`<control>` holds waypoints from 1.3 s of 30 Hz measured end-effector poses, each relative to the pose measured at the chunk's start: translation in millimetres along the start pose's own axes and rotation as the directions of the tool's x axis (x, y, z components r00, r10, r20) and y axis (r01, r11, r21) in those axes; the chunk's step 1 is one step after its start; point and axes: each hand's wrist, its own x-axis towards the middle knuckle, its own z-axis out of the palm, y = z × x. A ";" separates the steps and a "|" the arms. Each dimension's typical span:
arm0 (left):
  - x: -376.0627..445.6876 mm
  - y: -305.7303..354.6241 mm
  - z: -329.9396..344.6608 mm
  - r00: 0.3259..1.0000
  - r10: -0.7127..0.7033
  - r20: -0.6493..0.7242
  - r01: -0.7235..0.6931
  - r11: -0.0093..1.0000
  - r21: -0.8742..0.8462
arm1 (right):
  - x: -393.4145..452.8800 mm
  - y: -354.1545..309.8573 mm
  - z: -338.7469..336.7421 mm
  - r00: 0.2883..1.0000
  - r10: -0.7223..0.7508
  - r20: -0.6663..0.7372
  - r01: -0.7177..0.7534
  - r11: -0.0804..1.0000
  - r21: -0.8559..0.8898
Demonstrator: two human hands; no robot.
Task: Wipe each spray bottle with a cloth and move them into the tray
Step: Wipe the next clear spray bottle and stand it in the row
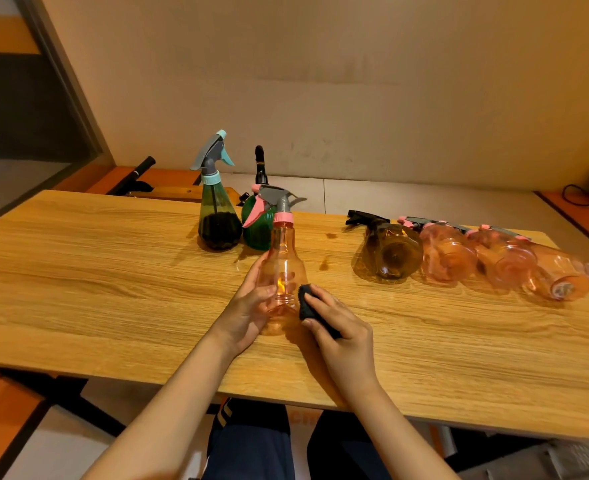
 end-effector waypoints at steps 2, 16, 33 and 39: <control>-0.4 0.6 -0.7 1.000 -0.009 0.018 0.010 1.000 -0.014 | 0.4 0.5 -0.3 0.999 0.036 -0.012 -0.036 0.999 0.020; -2.4 -3.5 10.1 0.999 0.040 -0.025 -0.036 0.989 0.141 | -0.9 6.4 -1.4 1.000 0.001 -0.028 -0.001 1.000 -0.022; -8.4 -4.1 13.4 0.994 0.080 0.074 -0.102 0.919 0.382 | 51.0 -5.1 4.7 0.975 0.012 -0.224 -0.006 1.000 0.027; -8.9 -2.6 13.6 0.994 0.083 0.067 -0.103 0.914 0.392 | 56.2 2.3 7.3 0.977 0.016 -0.212 -0.014 1.000 0.014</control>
